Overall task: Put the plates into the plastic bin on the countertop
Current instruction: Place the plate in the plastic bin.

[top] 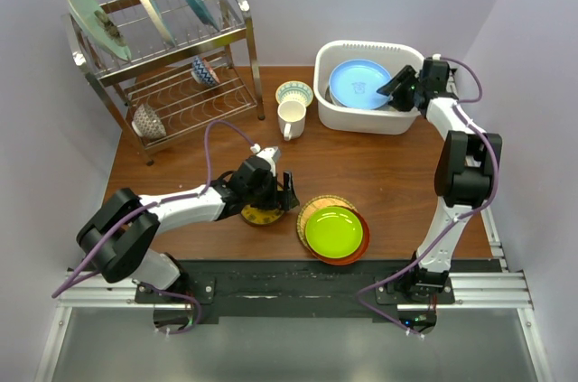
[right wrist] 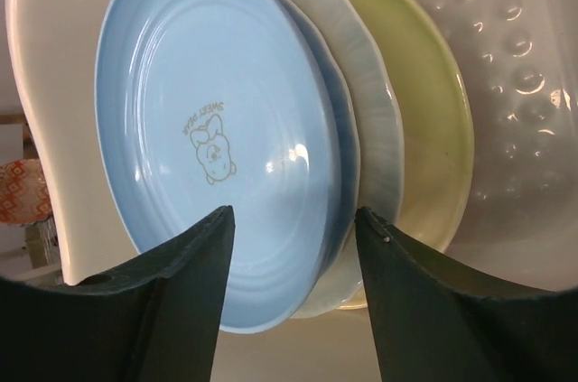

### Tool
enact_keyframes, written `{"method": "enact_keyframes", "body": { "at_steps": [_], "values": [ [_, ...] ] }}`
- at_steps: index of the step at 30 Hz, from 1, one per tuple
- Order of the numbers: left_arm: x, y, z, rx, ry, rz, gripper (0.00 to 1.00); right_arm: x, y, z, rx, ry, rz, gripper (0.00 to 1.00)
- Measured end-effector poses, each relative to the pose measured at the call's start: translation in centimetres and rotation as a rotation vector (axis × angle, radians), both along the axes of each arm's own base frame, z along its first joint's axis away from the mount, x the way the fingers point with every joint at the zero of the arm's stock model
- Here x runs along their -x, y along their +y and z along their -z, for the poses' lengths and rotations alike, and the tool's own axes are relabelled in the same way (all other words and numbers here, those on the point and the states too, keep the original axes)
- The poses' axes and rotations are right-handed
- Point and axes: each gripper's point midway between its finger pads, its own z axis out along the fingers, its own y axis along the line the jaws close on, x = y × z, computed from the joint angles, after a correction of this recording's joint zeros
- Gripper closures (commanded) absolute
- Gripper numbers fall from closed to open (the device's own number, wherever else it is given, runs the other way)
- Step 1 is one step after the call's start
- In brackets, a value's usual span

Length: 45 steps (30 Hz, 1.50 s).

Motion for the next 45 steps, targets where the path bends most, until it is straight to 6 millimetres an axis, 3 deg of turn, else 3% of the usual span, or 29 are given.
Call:
{"method": "enact_keyframes", "body": {
  "at_steps": [5, 17, 21, 28, 38, 45],
  "values": [
    [0.0, 0.0, 0.0, -0.001, -0.001, -0.001, 0.11, 0.3, 0.1, -2.0, -0.003, -0.076, 0.007, 0.31],
    [0.1, -0.2, -0.2, 0.014, -0.001, 0.010, 0.14, 4.8, 1.1, -14.6, -0.054, -0.364, 0.014, 0.30],
    [0.2, -0.8, -0.7, 0.046, -0.006, 0.033, 0.16, 6.6, 2.4, -16.3, -0.070, -0.401, -0.030, 0.31],
    [1.1, -1.6, -0.9, 0.075, -0.004, 0.074, 0.17, 10.8, 5.3, -15.2, -0.087, -0.359, -0.139, 0.32],
    [2.1, -2.8, -1.3, 0.104, -0.009, 0.124, 0.19, 17.2, 6.1, -12.6, -0.061, -0.300, -0.203, 0.36],
    [2.6, -3.3, -0.9, 0.100, 0.000, 0.144, 0.22, 20.4, 7.3, -8.1, -0.057, -0.200, -0.256, 0.41]
  ]
}}
